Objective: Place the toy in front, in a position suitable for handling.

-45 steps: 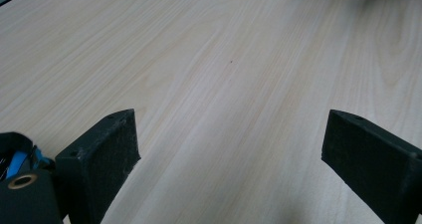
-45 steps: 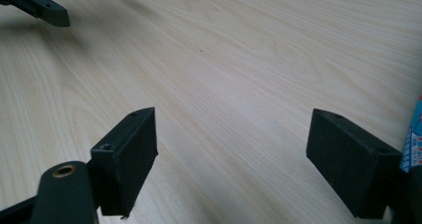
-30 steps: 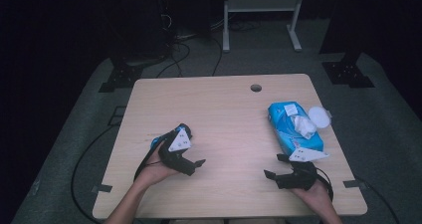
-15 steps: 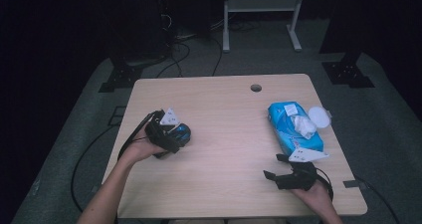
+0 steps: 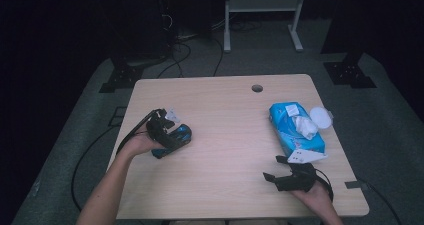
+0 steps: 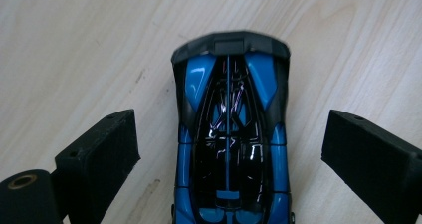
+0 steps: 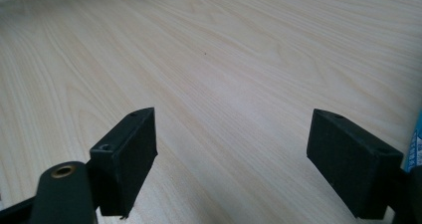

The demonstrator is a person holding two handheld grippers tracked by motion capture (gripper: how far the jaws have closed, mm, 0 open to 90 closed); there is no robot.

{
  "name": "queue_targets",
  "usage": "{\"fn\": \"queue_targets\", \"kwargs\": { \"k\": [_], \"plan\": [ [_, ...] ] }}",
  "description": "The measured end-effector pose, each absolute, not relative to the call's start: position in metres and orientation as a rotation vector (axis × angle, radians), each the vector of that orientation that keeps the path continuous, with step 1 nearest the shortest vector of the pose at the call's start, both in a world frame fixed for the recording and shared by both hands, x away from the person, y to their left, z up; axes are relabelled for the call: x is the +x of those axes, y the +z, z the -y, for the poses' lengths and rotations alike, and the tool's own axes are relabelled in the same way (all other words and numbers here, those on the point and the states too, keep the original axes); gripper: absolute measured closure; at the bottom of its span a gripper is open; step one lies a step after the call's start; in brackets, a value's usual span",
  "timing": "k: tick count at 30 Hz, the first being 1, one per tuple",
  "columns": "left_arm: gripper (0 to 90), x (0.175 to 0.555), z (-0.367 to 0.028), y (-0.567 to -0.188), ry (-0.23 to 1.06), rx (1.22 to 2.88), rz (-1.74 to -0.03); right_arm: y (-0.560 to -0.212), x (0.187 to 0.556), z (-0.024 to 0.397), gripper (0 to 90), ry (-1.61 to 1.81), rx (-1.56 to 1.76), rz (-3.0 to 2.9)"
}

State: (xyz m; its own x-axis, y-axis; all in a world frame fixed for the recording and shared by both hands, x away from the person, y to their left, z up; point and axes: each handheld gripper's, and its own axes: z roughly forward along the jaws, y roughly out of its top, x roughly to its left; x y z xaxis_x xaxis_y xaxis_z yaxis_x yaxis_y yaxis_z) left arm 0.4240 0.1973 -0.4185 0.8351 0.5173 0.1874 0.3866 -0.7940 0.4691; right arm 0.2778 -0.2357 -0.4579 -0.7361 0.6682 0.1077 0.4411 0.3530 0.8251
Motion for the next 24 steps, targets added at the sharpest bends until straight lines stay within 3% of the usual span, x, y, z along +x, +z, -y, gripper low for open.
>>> {"fn": "queue_targets", "kwargs": {
  "k": [18, 24],
  "plan": [
    [6.1, 0.437, -0.197, -0.44, 0.338, 2.736, -0.717, -0.459, 0.278, 0.234, 18.9, 1.324, 0.995, -2.383],
    [11.1, 0.439, -0.196, -0.444, 0.309, 2.746, -0.725, -0.459, 0.278, 0.234, 18.9, 1.319, 0.992, -2.389]
  ]
}}
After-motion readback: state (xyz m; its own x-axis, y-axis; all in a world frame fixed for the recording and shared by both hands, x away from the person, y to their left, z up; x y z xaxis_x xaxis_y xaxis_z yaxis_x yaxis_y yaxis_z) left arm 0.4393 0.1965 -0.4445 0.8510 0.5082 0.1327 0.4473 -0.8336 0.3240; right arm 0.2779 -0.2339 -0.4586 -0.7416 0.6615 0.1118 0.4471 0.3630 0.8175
